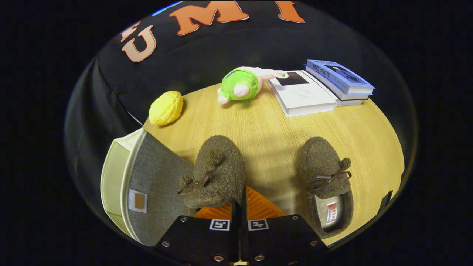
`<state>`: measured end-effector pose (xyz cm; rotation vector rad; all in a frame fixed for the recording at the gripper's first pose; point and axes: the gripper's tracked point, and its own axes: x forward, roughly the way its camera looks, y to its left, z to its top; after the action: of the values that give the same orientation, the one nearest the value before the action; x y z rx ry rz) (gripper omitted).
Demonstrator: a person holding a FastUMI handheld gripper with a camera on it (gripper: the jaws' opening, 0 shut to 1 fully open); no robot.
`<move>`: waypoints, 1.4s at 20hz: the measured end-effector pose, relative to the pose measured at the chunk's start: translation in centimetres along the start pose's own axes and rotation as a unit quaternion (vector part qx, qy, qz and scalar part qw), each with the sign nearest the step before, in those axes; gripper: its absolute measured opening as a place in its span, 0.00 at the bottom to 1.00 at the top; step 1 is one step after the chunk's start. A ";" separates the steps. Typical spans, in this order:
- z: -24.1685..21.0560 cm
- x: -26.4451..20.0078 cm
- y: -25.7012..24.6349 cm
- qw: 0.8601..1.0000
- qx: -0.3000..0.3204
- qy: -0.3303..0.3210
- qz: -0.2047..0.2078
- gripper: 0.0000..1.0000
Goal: Open the storage box then place both shoes into the box .Put the left shoe in first, then the right shoe, with the right side of both shoes facing outward in a uniform manner.
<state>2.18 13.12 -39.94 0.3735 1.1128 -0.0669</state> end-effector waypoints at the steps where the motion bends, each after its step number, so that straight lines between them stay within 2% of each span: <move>1: 0.6 -0.9 0.8 1.000 0.001 -0.007 0.003 0.03; 9: 5.2 -6.6 8.1 0.997 0.015 -0.051 0.049 0.03; 13: 5.2 -7.5 12.5 0.996 0.017 -0.043 0.080 0.03; 18: 2.8 -6.0 17.8 0.995 0.000 -0.001 0.100 0.03; 25: -0.3 -1.4 22.3 0.995 -0.003 0.052 0.090 0.03; 28: -2.4 0.7 22.4 0.995 0.006 0.083 0.064 0.03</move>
<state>5.71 34.97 -35.66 0.4656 1.2495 0.0716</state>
